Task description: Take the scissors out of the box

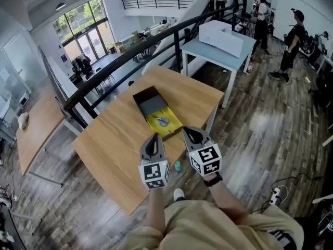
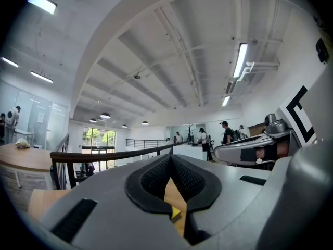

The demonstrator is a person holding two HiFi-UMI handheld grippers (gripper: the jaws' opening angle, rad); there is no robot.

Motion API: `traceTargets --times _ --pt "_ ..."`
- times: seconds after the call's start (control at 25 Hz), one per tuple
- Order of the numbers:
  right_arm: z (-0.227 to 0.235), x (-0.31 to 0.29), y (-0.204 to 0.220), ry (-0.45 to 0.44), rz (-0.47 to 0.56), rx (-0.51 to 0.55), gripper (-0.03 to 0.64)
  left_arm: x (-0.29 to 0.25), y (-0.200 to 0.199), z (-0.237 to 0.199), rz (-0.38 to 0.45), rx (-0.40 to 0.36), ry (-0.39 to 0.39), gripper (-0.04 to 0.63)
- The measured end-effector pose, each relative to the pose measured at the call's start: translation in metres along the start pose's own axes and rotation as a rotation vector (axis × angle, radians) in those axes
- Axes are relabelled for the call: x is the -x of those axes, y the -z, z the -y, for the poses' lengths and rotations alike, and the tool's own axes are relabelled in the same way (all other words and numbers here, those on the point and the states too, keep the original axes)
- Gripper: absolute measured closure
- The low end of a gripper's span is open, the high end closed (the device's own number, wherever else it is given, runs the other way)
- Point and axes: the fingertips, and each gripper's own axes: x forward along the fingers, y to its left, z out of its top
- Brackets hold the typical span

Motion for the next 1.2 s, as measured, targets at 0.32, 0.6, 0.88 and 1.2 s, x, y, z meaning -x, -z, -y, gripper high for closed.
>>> traceTargets --times 0.32,0.6,0.88,1.2 --pt "0.015 -0.089 0.012 0.009 -0.055 0.0 0.601 -0.066 0.019 -0.056 -0.028 0.025 0.015 0.584" --pt "0.015 -0.145 0.058 -0.02 -0.167 0.0 0.601 -0.099 0.065 -0.085 -0.107 0.064 0.017 0.584" --pt "0.02 -0.205 0.117 -0.092 -0.318 0.006 0.601 -0.134 0.109 -0.116 -0.186 0.102 -0.015 0.584" --pt "0.046 -0.262 0.194 -0.16 -0.524 0.012 0.6 -0.19 0.152 -0.126 -0.244 0.147 -0.015 0.584"
